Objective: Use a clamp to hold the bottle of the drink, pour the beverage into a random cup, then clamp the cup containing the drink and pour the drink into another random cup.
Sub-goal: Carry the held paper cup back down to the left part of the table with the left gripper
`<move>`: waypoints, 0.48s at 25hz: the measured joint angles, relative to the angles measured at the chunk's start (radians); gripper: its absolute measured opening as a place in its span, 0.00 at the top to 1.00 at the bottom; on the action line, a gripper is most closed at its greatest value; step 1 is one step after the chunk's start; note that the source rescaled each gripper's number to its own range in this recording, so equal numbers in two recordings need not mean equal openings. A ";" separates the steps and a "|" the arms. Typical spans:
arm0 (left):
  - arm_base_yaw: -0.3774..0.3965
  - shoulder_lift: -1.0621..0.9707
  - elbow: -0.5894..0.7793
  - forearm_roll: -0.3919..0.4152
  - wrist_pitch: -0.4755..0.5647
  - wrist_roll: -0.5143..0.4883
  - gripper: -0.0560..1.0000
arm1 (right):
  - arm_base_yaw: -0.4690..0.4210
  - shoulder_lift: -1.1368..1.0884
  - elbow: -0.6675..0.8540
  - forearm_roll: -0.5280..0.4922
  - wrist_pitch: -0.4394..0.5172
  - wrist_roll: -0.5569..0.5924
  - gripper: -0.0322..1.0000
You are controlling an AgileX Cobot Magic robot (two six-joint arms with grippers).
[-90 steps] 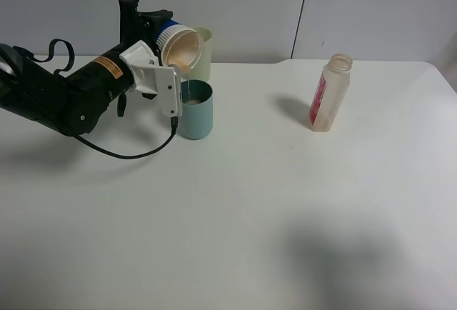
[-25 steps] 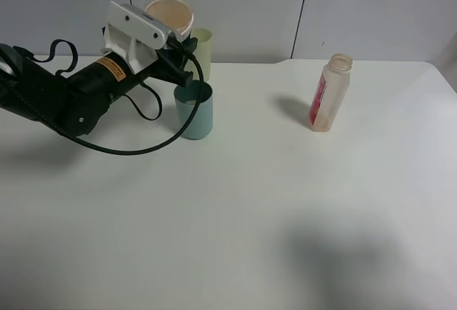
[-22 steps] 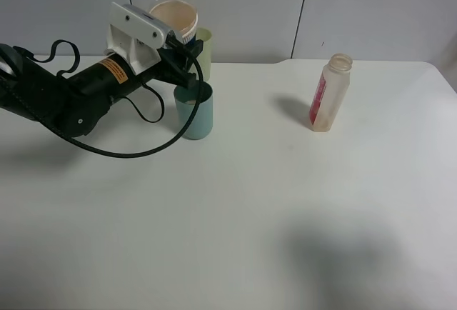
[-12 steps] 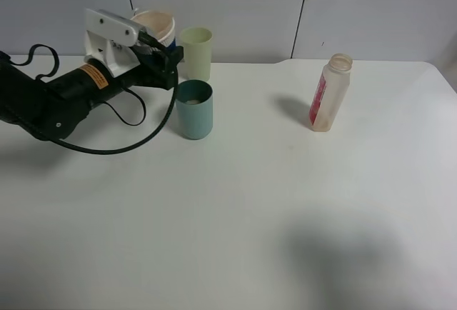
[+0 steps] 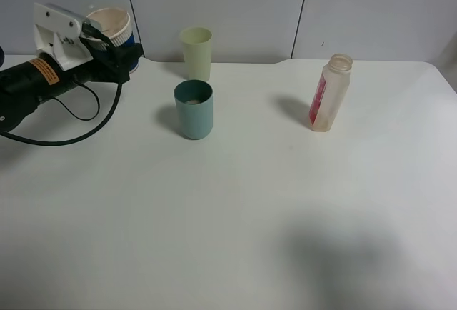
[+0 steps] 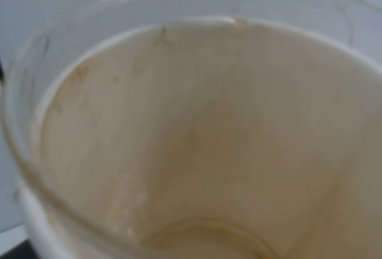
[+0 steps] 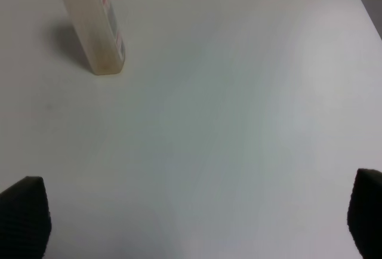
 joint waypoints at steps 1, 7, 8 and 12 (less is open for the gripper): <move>0.012 0.000 0.000 0.012 0.000 -0.002 0.95 | 0.000 0.000 0.000 0.000 0.000 0.000 0.00; 0.077 0.000 0.000 0.083 0.000 -0.007 0.95 | 0.000 0.000 0.000 0.000 0.000 0.000 0.00; 0.111 0.000 0.000 0.107 -0.001 -0.009 0.95 | 0.000 0.000 0.000 0.000 0.000 0.000 0.00; 0.165 0.004 0.000 0.138 -0.002 -0.018 0.95 | 0.000 0.000 0.000 0.000 0.000 0.000 0.00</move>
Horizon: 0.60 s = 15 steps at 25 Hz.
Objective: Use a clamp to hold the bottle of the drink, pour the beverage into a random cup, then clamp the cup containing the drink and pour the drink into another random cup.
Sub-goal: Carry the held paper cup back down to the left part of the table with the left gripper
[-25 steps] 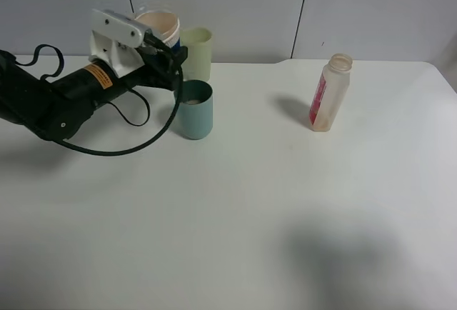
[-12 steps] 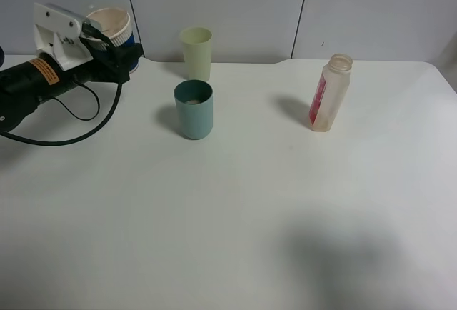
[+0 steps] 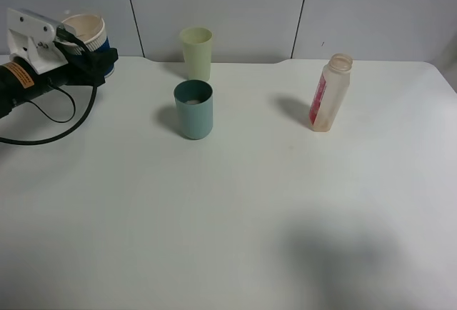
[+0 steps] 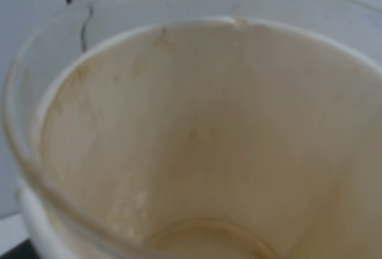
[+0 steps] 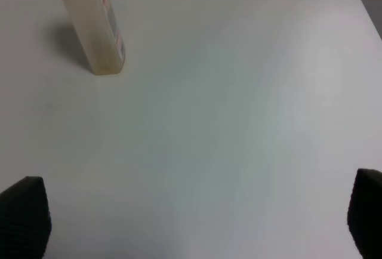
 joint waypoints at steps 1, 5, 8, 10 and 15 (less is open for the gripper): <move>0.000 0.000 0.000 0.000 0.000 0.000 0.95 | 0.000 0.000 0.000 0.000 0.000 0.000 0.00; 0.015 0.033 0.000 -0.014 -0.003 -0.002 0.95 | 0.000 0.000 0.000 0.000 0.000 0.000 0.00; 0.015 0.075 0.000 -0.067 -0.017 0.011 0.95 | 0.000 0.000 0.000 0.000 0.000 0.000 0.00; 0.015 0.092 0.000 -0.090 -0.019 0.034 0.95 | 0.000 0.000 0.000 0.000 0.000 0.000 0.00; 0.015 0.113 0.000 -0.166 -0.024 0.128 0.95 | 0.000 0.000 0.000 0.000 0.000 0.000 0.00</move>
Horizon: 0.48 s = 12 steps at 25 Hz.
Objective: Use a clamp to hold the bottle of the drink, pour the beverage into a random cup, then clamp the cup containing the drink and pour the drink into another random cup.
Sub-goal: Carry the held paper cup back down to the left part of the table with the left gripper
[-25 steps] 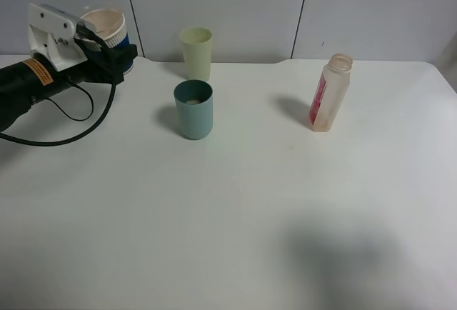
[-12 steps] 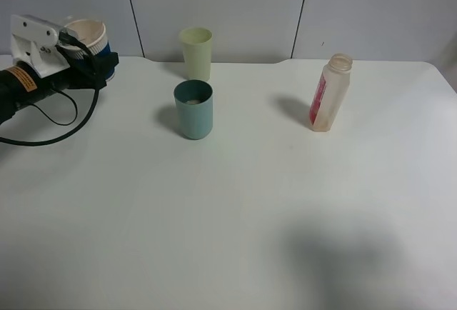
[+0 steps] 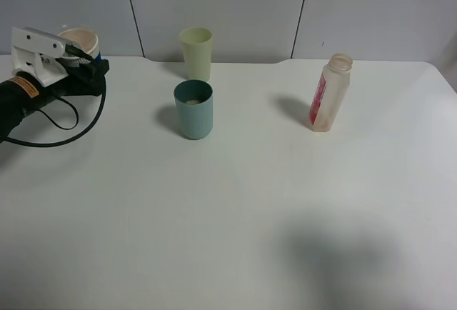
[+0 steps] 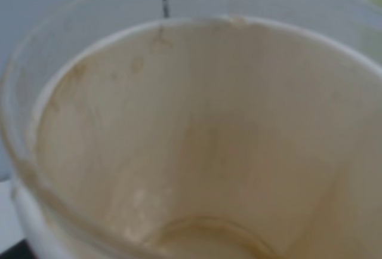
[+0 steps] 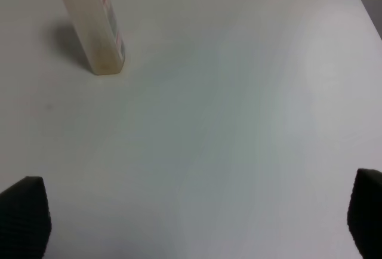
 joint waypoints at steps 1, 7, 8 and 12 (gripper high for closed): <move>0.000 0.000 0.002 -0.022 0.000 0.020 0.95 | 0.000 0.000 0.000 0.000 0.000 0.000 0.00; 0.000 0.033 0.003 -0.070 -0.007 0.052 0.95 | 0.000 0.000 0.000 0.000 0.000 0.000 0.00; 0.000 0.033 0.003 -0.070 -0.007 0.052 0.95 | 0.000 0.000 0.000 0.000 0.000 0.000 0.00; 0.000 0.079 0.004 -0.072 -0.007 0.052 0.95 | 0.000 0.000 0.000 0.000 0.000 0.000 0.00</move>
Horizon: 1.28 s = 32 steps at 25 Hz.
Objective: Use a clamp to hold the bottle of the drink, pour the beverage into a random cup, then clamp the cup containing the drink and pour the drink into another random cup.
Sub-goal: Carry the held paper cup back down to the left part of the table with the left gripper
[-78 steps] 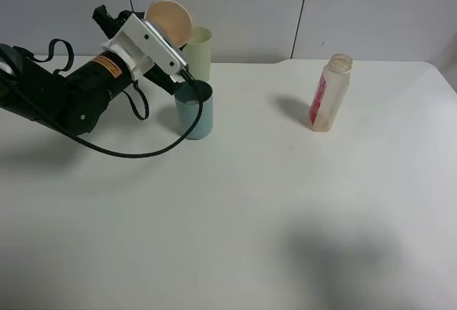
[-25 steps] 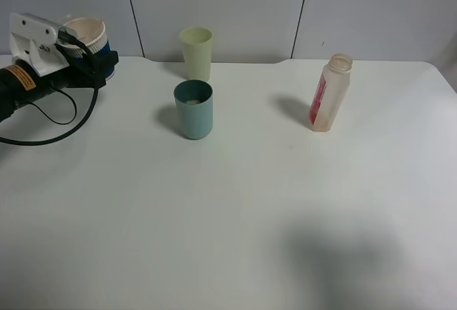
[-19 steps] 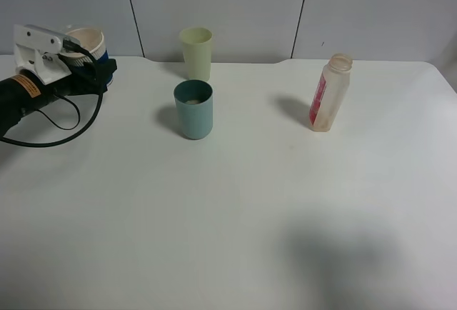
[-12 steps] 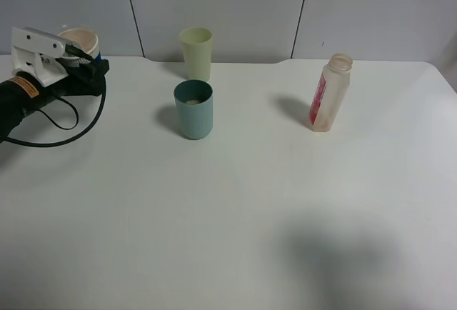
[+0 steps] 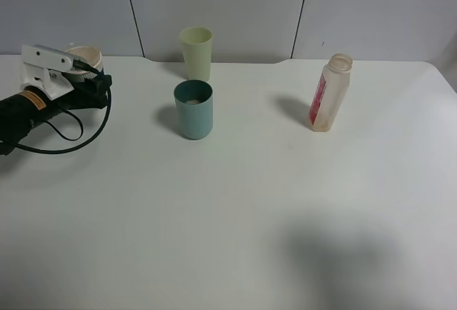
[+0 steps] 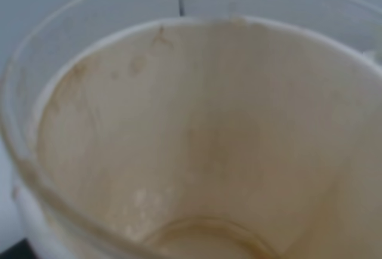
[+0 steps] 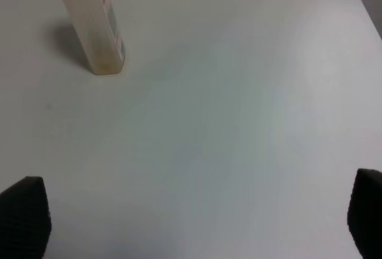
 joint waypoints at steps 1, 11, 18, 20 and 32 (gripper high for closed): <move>0.000 0.007 0.000 -0.001 0.000 0.000 0.95 | 0.000 0.000 0.000 0.000 0.000 0.000 0.00; 0.000 0.077 -0.024 -0.002 0.000 -0.007 0.95 | 0.000 0.000 0.000 0.000 0.000 0.000 0.00; 0.000 0.099 -0.067 -0.001 0.000 -0.046 0.95 | 0.000 0.000 0.000 0.000 0.000 0.000 0.00; 0.000 0.105 -0.078 -0.001 0.000 -0.056 0.95 | 0.000 0.000 0.000 0.000 0.000 0.000 0.00; 0.000 0.162 -0.160 -0.001 0.000 -0.102 0.95 | 0.000 0.000 0.000 0.000 0.000 0.000 0.00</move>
